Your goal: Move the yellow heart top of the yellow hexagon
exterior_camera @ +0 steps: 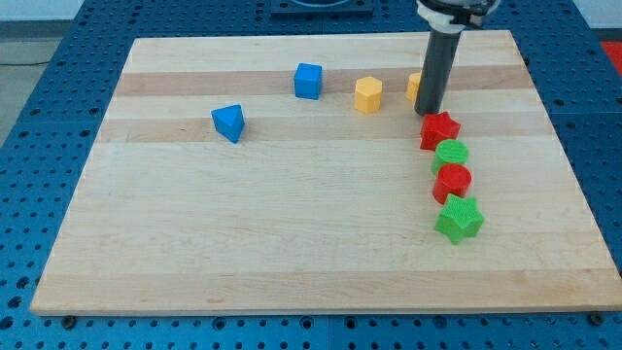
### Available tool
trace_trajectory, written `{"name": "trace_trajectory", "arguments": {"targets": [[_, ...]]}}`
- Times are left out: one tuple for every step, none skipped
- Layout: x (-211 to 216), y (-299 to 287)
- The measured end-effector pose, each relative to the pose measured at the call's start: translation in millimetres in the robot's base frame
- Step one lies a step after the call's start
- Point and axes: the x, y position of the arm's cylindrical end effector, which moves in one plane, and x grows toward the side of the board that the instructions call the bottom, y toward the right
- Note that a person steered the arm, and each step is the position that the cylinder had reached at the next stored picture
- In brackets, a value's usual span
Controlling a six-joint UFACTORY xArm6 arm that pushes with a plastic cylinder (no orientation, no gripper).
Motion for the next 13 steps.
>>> {"name": "trace_trajectory", "arguments": {"targets": [[-4, 6], [-5, 18], [-11, 29], [-27, 31], [-33, 16], [-35, -5], [-42, -18], [-45, -22], [-38, -22], [-25, -22], [-10, -28], [13, -44], [17, -85]]}}
